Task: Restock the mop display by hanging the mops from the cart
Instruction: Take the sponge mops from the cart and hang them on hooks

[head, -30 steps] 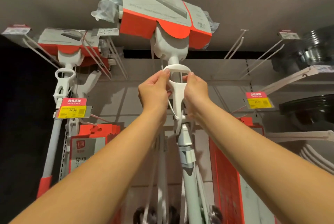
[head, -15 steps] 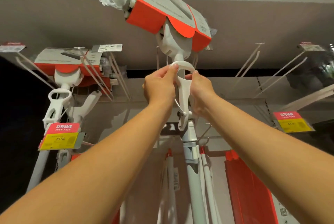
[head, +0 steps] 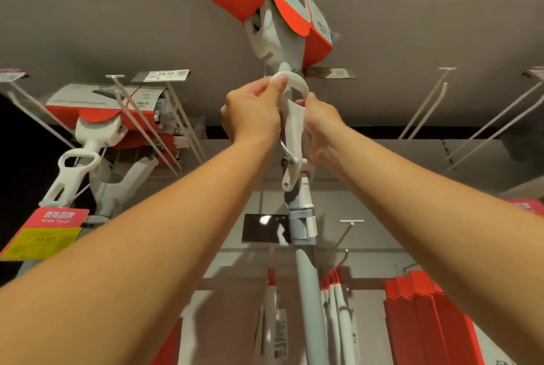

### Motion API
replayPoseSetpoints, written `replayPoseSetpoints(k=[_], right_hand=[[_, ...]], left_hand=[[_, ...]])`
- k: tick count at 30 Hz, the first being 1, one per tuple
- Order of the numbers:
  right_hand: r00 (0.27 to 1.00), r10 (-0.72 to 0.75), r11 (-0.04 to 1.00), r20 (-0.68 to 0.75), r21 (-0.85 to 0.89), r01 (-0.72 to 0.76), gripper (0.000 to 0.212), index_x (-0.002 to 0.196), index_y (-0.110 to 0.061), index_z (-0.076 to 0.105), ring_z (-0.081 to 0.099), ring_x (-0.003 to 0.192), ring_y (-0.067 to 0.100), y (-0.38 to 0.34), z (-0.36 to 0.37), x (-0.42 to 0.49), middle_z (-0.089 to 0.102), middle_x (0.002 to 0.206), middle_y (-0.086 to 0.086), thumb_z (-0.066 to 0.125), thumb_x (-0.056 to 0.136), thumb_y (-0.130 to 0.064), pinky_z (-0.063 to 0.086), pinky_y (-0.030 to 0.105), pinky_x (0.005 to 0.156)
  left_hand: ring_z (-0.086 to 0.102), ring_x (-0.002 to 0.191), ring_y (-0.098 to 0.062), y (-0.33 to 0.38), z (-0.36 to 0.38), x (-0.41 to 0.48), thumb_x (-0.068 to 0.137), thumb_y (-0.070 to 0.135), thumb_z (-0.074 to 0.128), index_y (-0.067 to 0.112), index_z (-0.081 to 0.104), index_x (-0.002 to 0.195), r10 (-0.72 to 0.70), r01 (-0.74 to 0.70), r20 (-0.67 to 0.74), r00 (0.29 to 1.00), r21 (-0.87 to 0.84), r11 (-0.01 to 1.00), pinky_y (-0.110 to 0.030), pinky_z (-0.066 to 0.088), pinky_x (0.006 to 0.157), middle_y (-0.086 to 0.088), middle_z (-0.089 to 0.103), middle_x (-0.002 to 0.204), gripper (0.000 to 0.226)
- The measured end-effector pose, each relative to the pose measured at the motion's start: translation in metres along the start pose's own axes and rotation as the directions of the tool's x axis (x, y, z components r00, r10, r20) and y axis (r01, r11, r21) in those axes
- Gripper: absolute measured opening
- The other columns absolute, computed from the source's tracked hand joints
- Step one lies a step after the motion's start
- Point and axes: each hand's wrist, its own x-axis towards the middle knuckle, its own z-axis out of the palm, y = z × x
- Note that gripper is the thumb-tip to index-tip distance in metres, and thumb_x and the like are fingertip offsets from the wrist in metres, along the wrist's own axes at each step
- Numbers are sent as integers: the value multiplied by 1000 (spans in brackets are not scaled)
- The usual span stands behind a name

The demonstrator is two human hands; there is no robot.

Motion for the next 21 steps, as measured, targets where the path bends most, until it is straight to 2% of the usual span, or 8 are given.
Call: replayPoseSetpoints(k=[4,8,11,13,15,17,19,21], right_hand=[[998,34,997,53,66,-38,39,98,-14,58,62,76,22,4,8,13,67,84,9,27,105,-37,53,34,71],[998,61,997,35,43,-62,43,100,-16,63,63,97,26,9,15,25,68,94,8,27,104,-41,49,40,94],[996,91,996,14,-1,-91,45,112,-16,63,58,114,27,11,16,30,65,114,9,28,102,-44,42,45,104],[995,98,995,10,-11,-98,41,106,-16,63,61,104,28,11,13,34,66,104,9,33,102,-43,45,46,100],[994,110,993,-7,-30,-110,37,92,-15,63,63,78,24,14,8,40,66,82,8,36,102,-39,54,39,82],[994,109,992,-31,-66,-111,34,89,-15,61,61,66,21,15,3,44,63,72,6,38,103,-35,52,36,66],[995,94,994,-31,-61,-96,31,92,-15,60,60,67,21,16,-2,48,63,75,7,37,104,-32,51,36,69],[996,74,995,-43,-60,-76,31,99,-14,59,60,77,23,18,-4,52,64,86,8,35,103,-33,50,37,84]], left_hand=[[71,76,-30,-6,-1,13,66,53,68,32,78,78,23,-23,-2,1000,21,1000,-47,59,74,0,73,70,26],[70,73,-26,-9,-4,21,76,45,72,30,74,66,14,-13,-7,1000,93,996,-41,59,74,4,71,64,18],[69,74,-22,-10,-1,24,80,45,71,29,75,75,-5,2,21,1000,143,990,-36,59,74,4,70,65,17],[69,79,-20,-10,2,25,81,48,71,29,75,81,-20,13,40,999,178,984,-31,57,74,4,71,72,19],[67,85,-20,-12,8,28,80,50,70,30,75,82,-29,17,54,998,213,977,-30,55,77,3,73,83,21],[66,88,-20,-16,15,30,81,49,70,29,73,81,-52,37,63,997,224,974,-30,53,78,2,73,90,21],[68,84,-22,-23,22,33,80,48,72,28,71,74,-85,70,66,994,201,977,-31,55,77,0,73,87,21],[70,79,-26,-34,27,36,79,44,74,27,68,65,-113,104,59,992,137,985,-36,58,76,-2,73,79,22]])
